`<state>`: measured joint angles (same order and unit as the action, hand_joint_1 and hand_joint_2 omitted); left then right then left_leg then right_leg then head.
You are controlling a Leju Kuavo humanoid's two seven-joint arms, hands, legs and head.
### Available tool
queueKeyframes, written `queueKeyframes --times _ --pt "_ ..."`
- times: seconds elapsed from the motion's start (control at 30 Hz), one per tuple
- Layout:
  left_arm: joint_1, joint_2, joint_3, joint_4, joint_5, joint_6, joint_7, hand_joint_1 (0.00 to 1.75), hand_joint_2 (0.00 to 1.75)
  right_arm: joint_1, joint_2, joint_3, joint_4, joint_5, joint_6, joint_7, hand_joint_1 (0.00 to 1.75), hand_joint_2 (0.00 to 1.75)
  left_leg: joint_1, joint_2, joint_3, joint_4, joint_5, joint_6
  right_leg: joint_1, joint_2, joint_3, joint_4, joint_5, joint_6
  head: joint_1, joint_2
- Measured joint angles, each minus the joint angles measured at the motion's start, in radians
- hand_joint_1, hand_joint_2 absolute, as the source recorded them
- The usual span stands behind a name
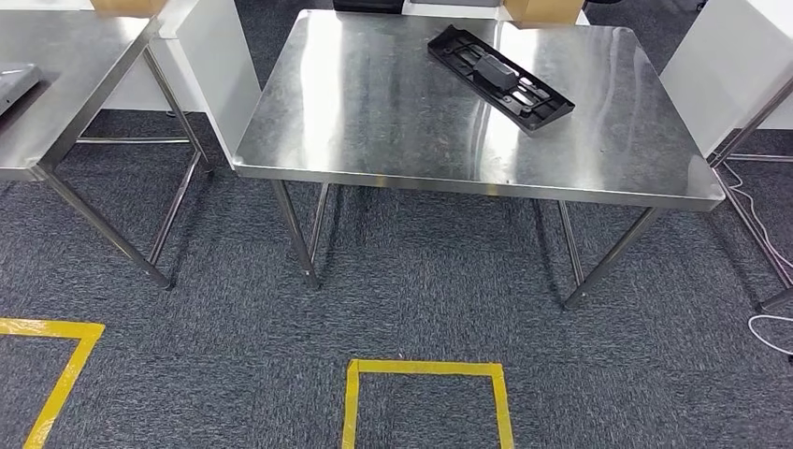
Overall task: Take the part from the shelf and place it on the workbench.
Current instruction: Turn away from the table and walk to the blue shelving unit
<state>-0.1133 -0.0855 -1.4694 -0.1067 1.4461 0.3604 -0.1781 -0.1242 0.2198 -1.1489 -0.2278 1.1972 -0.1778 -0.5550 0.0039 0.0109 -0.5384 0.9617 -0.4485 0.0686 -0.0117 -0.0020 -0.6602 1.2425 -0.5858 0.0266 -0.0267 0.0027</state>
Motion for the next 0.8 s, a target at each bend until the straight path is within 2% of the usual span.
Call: queueKeyframes --times 0.03,0.07,0.13,0.17,0.2,0.23,0.27,0.33,0.37,0.43,0.47,0.5,0.53,0.57,0.6,0.67,0.7,0.73,0.8 --pt "0.0 0.0 0.0 0.0 0.003 0.001 0.002 0.0 0.0 0.0 -0.001 0.0 0.0 0.001 0.0 0.0 0.0 0.0 -0.001 0.0 -0.007 0.001 0.005 -0.001 -0.001 0.0 0.002 0.016 -0.005 0.006 0.0 0.0" --pt "0.0 0.0 0.0 0.0 0.006 0.003 0.004 0.0 0.0 0.001 -0.003 0.0 0.0 0.002 0.0 0.001 0.0 0.0 -0.001 0.0 -0.014 0.004 0.009 -0.002 -0.002 0.0 0.025 -0.011 0.005 0.015 0.0 0.0" --pt "0.0 0.0 0.0 0.0 0.012 0.006 0.006 0.0 0.0 -0.001 -0.004 0.001 0.0 0.005 0.0 0.002 0.0 0.0 -0.001 -0.001 -0.025 0.013 0.014 -0.008 -0.004 0.0 0.115 -0.156 0.046 0.03 0.0 0.0" --pt "0.0 0.0 0.0 0.0 0.013 0.007 0.007 0.0 0.0 -0.003 -0.005 0.002 0.0 0.006 0.0 0.002 0.0 0.0 -0.004 -0.001 -0.03 0.019 0.015 -0.011 -0.004 0.0 0.15 -0.222 0.063 0.029 0.0 0.0" --pt "0.0 -0.001 0.0 0.0 0.014 0.007 0.007 0.0 0.0 -0.004 -0.005 0.003 0.0 0.008 0.0 0.002 0.0 0.0 -0.006 -0.001 -0.034 0.024 0.016 -0.016 -0.004 0.001 0.169 -0.262 0.072 0.024 -0.001 0.0" --pt "-0.001 -0.001 0.0 -0.001 0.015 0.008 0.007 0.0 0.0 -0.005 -0.005 0.004 0.0 0.01 0.0 0.003 0.0 0.0 -0.008 -0.001 -0.037 0.027 0.018 -0.021 -0.002 0.002 0.173 -0.274 0.074 0.016 -0.002 0.0" --pt "-0.001 -0.001 0.0 -0.001 0.017 0.009 0.007 0.0 0.0 -0.004 -0.005 0.005 0.0 0.012 0.0 0.004 0.0 0.0 -0.009 -0.001 -0.038 0.027 0.021 -0.027 0.001 0.003 0.169 -0.272 0.08 0.007 -0.003 0.0" --pt "0.0 -0.001 0.0 -0.001 0.023 0.011 0.008 0.0 0.0 -0.004 -0.005 0.009 0.0 0.016 0.0 0.005 0.0 0.0 -0.005 -0.003 -0.044 0.033 0.019 -0.039 -0.006 0.002 0.164 -0.273 0.09 -0.009 -0.003 0.0" --pt "0.0 -0.001 0.0 -0.001 0.027 0.014 0.008 0.0 0.0 -0.005 -0.005 0.011 0.0 0.018 0.0 0.006 0.0 0.0 -0.002 -0.004 -0.054 0.053 0.0 -0.046 -0.01 0.001 0.161 -0.274 0.097 -0.019 -0.005 0.0" --pt "0.001 -0.001 0.0 -0.001 0.034 0.018 0.01 0.0 0.0 -0.007 -0.004 0.016 0.0 0.02 0.0 0.009 0.0 0.0 0.003 -0.007 -0.093 0.15 -0.078 -0.057 -0.011 0.0 0.152 -0.274 0.11 -0.033 -0.01 0.0" --pt "0.001 -0.001 0.0 -0.001 0.037 0.021 0.011 0.0 0.0 -0.007 -0.004 0.019 0.0 0.022 0.0 0.011 0.0 0.0 0.006 -0.008 -0.117 0.217 -0.12 -0.062 -0.01 -0.001 0.144 -0.272 0.115 -0.036 -0.012 0.0" --pt "0.002 -0.001 0.0 -0.001 0.04 0.025 0.012 0.0 0.0 -0.007 -0.005 0.021 0.0 0.024 0.0 0.014 0.0 0.0 0.007 -0.008 -0.134 0.273 -0.147 -0.066 -0.008 -0.001 0.136 -0.27 0.119 -0.035 -0.012 0.0" --pt "0.003 -0.001 0.0 -0.001 0.044 0.028 0.014 0.0 0.0 -0.007 -0.005 0.023 0.0 0.027 0.0 0.018 0.0 0.0 0.008 -0.008 -0.139 0.303 -0.157 -0.067 -0.008 -0.001 0.128 -0.267 0.122 -0.034 -0.012 0.0" --pt "0.004 -0.001 0.0 -0.001 0.047 0.032 0.016 0.0 0.0 -0.007 -0.006 0.025 0.0 0.03 0.0 0.02 0.0 0.0 0.009 -0.008 -0.124 0.293 -0.147 -0.067 -0.007 -0.002 0.122 -0.264 0.125 -0.033 -0.012 0.0" --pt "0.004 -0.001 0.0 -0.001 0.05 0.036 0.017 0.0 0.0 -0.007 -0.006 0.027 0.0 0.032 0.0 0.022 0.0 0.0 0.01 -0.008 -0.09 0.245 -0.123 -0.065 -0.007 -0.001 0.117 -0.261 0.127 -0.031 -0.012 0.0" --pt "0.002 -0.001 0.0 -0.001 0.053 0.043 0.018 0.0 0.0 -0.007 -0.006 0.03 0.0 0.036 0.0 0.025 0.0 0.0 0.008 -0.01 -0.001 0.105 -0.076 -0.057 -0.004 -0.001 0.111 -0.257 0.132 -0.026 -0.012 0.0" --pt "0.0 -0.001 0.001 -0.001 0.056 0.045 0.018 0.0 0.0 -0.007 -0.006 0.032 0.0 0.036 0.0 0.025 0.0 0.0 0.006 -0.011 0.027 0.055 -0.065 -0.052 -0.002 -0.001 0.109 -0.256 0.135 -0.021 -0.011 0.0" --pt "-0.001 -0.002 0.001 -0.001 0.058 0.047 0.018 0.0 0.0 -0.008 -0.006 0.034 0.0 0.036 0.0 0.025 0.0 0.0 0.003 -0.012 0.04 0.029 -0.062 -0.047 -0.001 -0.001 0.106 -0.255 0.138 -0.016 -0.011 0.0" --pt "0.0 -0.003 0.001 -0.001 0.063 0.049 0.018 0.0 0.0 -0.008 -0.007 0.038 0.0 0.037 0.0 0.026 0.0 0.0 -0.003 -0.013 0.035 0.022 -0.055 -0.035 -0.001 -0.001 0.101 -0.258 0.148 -0.001 -0.01 0.0"
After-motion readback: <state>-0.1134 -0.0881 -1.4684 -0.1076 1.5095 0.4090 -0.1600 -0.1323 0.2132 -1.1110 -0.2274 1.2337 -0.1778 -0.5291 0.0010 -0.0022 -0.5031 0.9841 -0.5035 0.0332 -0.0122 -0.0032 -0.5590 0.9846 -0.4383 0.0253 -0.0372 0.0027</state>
